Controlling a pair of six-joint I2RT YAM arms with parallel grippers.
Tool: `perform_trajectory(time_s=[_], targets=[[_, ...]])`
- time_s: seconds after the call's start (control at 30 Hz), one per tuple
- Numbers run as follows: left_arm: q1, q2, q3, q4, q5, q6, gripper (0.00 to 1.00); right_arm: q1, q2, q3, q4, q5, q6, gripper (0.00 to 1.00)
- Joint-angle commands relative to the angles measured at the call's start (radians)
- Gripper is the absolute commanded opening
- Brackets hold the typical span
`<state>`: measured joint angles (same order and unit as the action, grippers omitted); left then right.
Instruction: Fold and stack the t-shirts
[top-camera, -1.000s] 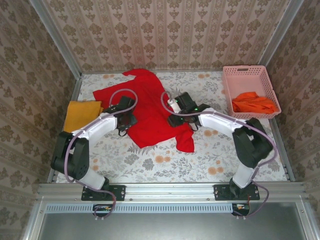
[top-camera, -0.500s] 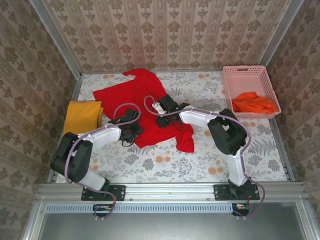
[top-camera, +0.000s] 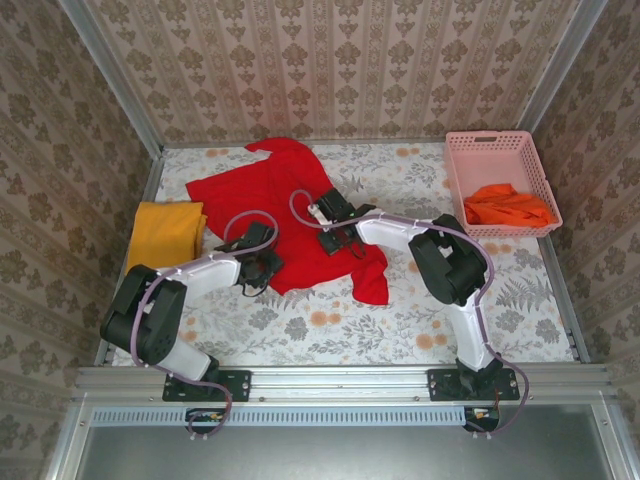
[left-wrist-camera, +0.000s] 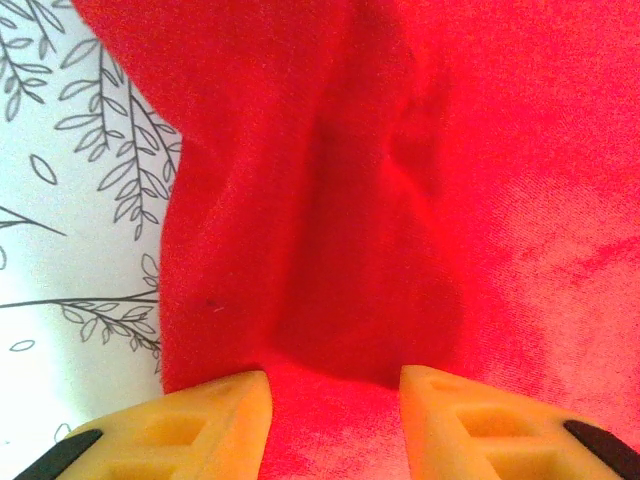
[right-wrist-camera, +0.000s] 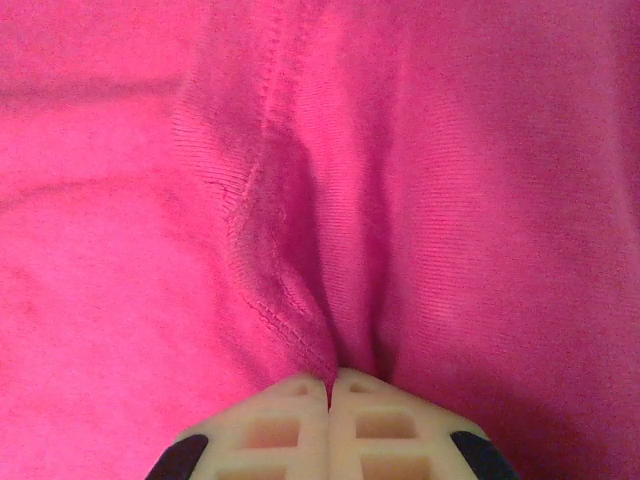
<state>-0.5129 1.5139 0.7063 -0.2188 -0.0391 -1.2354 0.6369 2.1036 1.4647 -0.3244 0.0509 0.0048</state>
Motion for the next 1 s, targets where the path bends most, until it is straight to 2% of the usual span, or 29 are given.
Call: perform_trajectory(time_s=[0.0,0.17,0.33,0.57,0.7,0.73,0.8,0.97], targets=[[0.034,0.02,-0.057,-0.052,0.004,-0.009,0.41,-0.039,-0.088,-0.024,-0.012,0.06,0.012,0.0],[0.09,-0.006,-0.074,-0.076,0.015,0.025,0.41,-0.126,-0.16,-0.062,-0.002,0.064,0.028,0.0],[0.138,-0.038,-0.096,-0.097,0.039,0.077,0.4,-0.266,-0.247,-0.112,0.001,0.06,0.061,0.0],[0.176,-0.091,-0.101,-0.141,0.042,0.132,0.4,-0.403,-0.237,-0.105,-0.043,0.06,0.049,0.02],[0.178,-0.105,-0.087,-0.163,0.035,0.15,0.4,-0.389,-0.307,-0.162,0.012,0.045,0.039,0.55],[0.178,-0.104,-0.086,-0.163,0.033,0.151,0.4,-0.374,-0.335,-0.188,0.031,0.044,0.029,0.61],[0.178,-0.107,-0.082,-0.167,0.029,0.155,0.4,-0.317,-0.414,-0.264,0.089,0.057,0.0,0.69],[0.181,-0.107,-0.078,-0.169,0.025,0.164,0.4,-0.119,-0.505,-0.402,0.147,0.027,0.003,0.73]])
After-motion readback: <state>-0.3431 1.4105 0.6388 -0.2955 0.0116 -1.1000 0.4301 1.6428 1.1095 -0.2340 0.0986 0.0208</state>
